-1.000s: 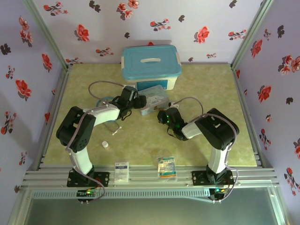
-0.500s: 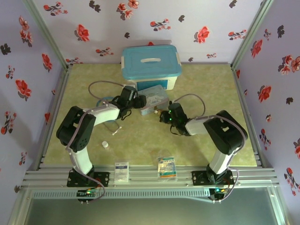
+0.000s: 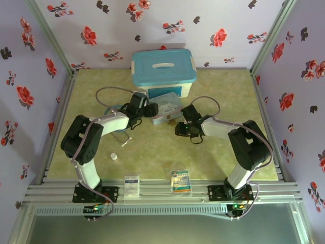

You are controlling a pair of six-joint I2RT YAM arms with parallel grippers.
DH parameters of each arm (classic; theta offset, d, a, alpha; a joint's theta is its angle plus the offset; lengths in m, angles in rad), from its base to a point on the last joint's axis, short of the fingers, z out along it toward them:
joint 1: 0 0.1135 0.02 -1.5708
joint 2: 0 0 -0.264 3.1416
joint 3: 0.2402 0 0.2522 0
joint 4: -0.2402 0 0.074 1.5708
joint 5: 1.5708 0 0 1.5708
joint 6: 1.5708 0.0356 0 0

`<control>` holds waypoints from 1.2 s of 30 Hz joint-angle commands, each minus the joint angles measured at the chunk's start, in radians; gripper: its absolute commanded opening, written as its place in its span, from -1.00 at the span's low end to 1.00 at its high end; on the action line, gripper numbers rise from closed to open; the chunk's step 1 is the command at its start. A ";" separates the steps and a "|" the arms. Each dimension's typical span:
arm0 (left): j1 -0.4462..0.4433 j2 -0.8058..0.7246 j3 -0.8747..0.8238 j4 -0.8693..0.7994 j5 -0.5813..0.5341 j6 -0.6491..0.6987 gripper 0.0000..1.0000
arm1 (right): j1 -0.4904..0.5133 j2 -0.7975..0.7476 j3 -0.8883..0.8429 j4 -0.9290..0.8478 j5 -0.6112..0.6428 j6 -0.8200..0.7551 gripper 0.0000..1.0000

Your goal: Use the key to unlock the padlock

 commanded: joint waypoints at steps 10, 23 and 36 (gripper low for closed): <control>0.023 -0.160 -0.030 -0.149 -0.008 0.048 0.68 | 0.069 0.140 0.125 0.077 0.329 0.288 0.08; 0.023 -0.269 -0.209 -0.082 0.014 -0.005 0.68 | 0.116 0.190 0.115 0.212 0.394 0.344 0.14; 0.024 -0.285 -0.278 -0.046 0.018 -0.029 0.68 | 0.127 0.244 0.161 -0.001 0.439 0.292 -0.14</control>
